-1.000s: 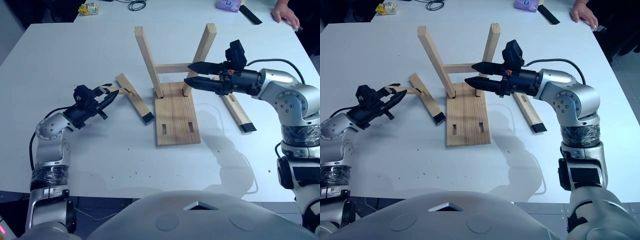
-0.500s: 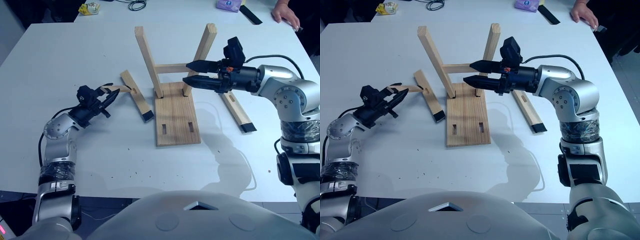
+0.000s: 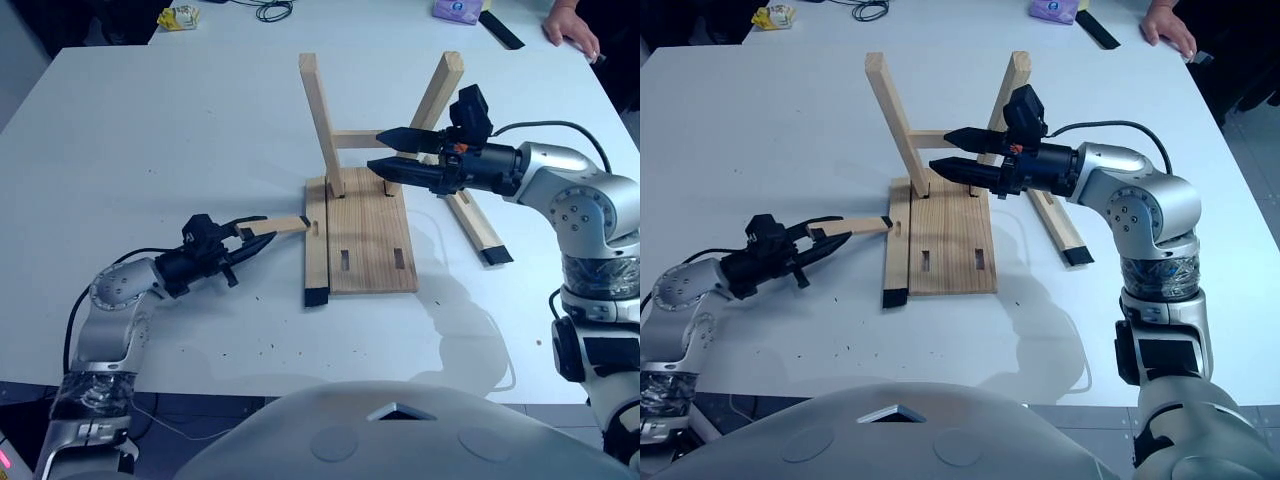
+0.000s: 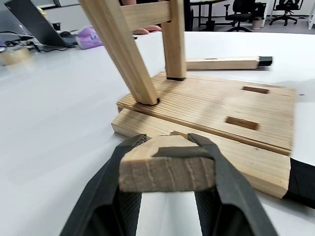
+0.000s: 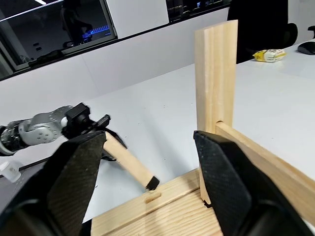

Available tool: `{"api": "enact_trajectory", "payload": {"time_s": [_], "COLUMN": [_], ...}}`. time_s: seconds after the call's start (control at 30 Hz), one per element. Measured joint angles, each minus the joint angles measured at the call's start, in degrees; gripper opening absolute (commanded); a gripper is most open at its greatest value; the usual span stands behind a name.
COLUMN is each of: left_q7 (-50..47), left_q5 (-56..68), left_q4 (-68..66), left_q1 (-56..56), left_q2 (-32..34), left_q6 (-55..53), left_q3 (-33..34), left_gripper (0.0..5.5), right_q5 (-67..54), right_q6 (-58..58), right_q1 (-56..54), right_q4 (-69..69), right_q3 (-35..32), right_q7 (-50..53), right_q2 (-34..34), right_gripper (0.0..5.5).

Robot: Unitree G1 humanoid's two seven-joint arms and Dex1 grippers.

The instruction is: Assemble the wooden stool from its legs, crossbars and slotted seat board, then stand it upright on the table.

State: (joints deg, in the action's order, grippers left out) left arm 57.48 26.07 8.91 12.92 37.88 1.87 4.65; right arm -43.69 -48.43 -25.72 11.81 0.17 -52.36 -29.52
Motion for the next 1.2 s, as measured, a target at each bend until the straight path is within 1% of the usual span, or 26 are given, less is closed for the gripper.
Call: {"api": "enact_trajectory", "payload": {"time_s": [0.2, 0.33, 0.47, 0.67, 0.8, 0.9, 1.07, 1.17, 1.2], "left_q7": [-0.1, 0.1, 1.4, 5.5, 6.8, 7.6, 7.8, 9.6, 10.7], "left_q5": [0.3, 3.6, 5.3, 2.2, 1.2, 2.0, 3.3, 2.2, 1.5], "left_q4": [1.9, 5.8, 8.1, 4.5, 2.5, 2.4, 2.4, -0.3, -1.6], "left_q1": [-2.3, -6.2, -7.8, -7.1, -6.7, -7.3, -13.3, -18.3, -19.9], "left_q2": [1.3, 2.2, 2.3, 2.5, 3.5, 4.9, 7.7, 9.3, 9.7], "left_q6": [-3.7, -6.3, -8.6, -8.7, -8.7, -10.2, -15.3, -17.5, -17.9], "left_q3": [0.8, 2.4, 1.8, -2.6, -2.5, -1.0, 0.7, -0.9, -2.4], "left_gripper": [1.31, 1.31, 1.31, 1.31, 1.31, 1.31, 1.31, 1.31, 1.31], "right_q5": [-0.9, -1.1, -1.1, -1.1, -1.1, -1.3, -2.6, -3.6, -3.7], "right_q6": [-0.3, -0.3, -0.3, -0.3, -0.4, -0.7, -1.2, -1.2, -1.2], "right_q1": [0.7, 0.7, 0.7, 0.6, 0.7, 2.4, 7.0, 10.4, 11.4], "right_q4": [1.2, 1.1, 0.9, 0.8, 1.0, 2.4, 6.4, 9.6, 10.6], "right_q3": [-0.3, -0.3, -0.3, -0.3, -0.3, -0.6, -2.7, -3.0, -3.0], "right_q7": [1.0, 0.9, 0.5, 0.2, 0.4, 1.5, 5.0, 8.2, 9.3], "right_q2": [0.3, 0.1, -0.1, -0.1, -0.1, -0.1, 0.5, 2.5, 2.9], "right_gripper": [3.30, 3.30, 3.30, 3.30, 3.30, 3.30, 3.30, 3.30, 3.30]}}
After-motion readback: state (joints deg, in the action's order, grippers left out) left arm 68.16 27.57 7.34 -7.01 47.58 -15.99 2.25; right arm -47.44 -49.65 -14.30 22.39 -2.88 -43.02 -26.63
